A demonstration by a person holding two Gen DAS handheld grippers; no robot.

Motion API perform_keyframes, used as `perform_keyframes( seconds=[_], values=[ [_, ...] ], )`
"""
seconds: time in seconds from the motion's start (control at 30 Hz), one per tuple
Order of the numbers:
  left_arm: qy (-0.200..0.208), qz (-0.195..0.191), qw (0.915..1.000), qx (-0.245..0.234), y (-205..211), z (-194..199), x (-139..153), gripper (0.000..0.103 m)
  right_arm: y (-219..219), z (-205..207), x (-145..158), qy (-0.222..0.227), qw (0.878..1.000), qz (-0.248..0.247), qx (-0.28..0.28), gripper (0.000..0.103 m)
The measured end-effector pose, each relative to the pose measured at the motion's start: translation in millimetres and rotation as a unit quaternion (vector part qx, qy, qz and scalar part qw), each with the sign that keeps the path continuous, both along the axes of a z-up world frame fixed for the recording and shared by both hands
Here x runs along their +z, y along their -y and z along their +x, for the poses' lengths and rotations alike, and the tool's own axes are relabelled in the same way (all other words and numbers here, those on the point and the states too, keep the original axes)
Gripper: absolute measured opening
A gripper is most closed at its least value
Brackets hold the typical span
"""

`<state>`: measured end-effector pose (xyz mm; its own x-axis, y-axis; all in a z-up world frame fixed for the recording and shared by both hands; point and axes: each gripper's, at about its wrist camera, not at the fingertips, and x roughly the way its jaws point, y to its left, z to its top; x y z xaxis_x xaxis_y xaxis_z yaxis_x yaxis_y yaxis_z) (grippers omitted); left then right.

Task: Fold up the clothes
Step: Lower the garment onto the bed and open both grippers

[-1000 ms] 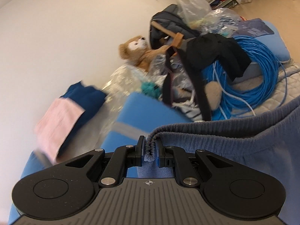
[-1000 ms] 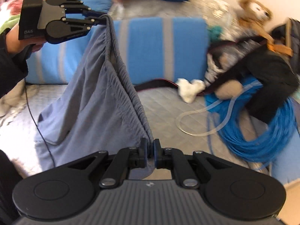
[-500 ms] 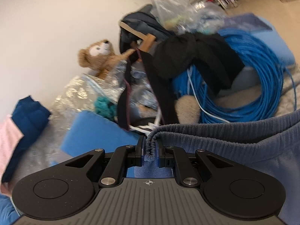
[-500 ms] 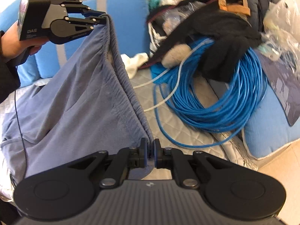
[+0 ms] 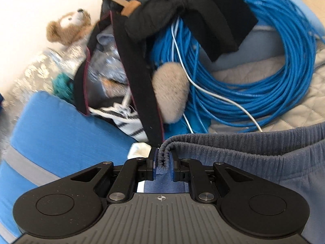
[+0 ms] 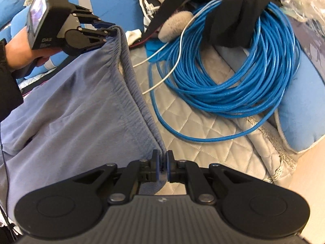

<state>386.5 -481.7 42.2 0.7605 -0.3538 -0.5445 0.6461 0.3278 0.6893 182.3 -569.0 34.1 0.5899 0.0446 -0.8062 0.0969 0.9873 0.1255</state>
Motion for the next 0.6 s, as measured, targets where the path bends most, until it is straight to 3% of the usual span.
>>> perform_keyframes(
  seconds=[0.03, 0.1, 0.13, 0.17, 0.27, 0.3, 0.37, 0.4, 0.43, 0.5, 0.6],
  values=[
    [0.003, 0.005, 1.0000, 0.003, 3, 2, -4, 0.022, 0, 1, -2, -0.001, 1.000, 0.001, -0.002, 0.000],
    [0.020, 0.016, 0.9996, 0.011, 7, 6, -9, 0.046, 2, 3, -6, -0.005, 1.000, 0.003, -0.004, 0.000],
    [0.029, 0.013, 0.9994, 0.015, 7, 8, -8, 0.073, 3, 3, -8, -0.007, 1.000, 0.002, -0.005, 0.000],
    [0.032, -0.006, 0.9993, 0.019, 5, 11, -2, 0.090, 4, 3, -10, -0.009, 1.000, 0.002, -0.006, 0.000],
    [-0.024, -0.087, 0.9951, 0.041, -9, 17, 26, 0.094, 6, 3, -15, -0.010, 1.000, 0.001, -0.006, 0.001],
    [-0.045, -0.114, 0.9913, 0.049, -13, 19, 36, 0.094, 7, 3, -15, -0.008, 1.000, -0.001, -0.006, 0.010],
    [-0.079, -0.152, 0.9835, 0.057, -27, 16, 50, 0.094, 7, 3, -14, -0.001, 1.000, -0.015, -0.011, 0.042],
    [-0.094, -0.162, 0.9807, 0.056, -34, 11, 54, 0.094, 7, 3, -11, 0.006, 1.000, -0.018, -0.012, 0.050],
    [-0.108, -0.167, 0.9785, 0.052, -41, 5, 57, 0.094, 7, 2, -9, 0.014, 1.000, -0.019, -0.012, 0.065],
    [-0.137, -0.178, 0.9734, 0.044, -56, -6, 64, 0.094, 5, 0, -3, 0.030, 1.000, -0.008, -0.002, 0.076],
    [-0.173, -0.198, 0.9638, 0.043, -88, -29, 73, 0.094, -2, 0, 5, 0.051, 0.998, 0.006, 0.020, 0.081]
  ],
)
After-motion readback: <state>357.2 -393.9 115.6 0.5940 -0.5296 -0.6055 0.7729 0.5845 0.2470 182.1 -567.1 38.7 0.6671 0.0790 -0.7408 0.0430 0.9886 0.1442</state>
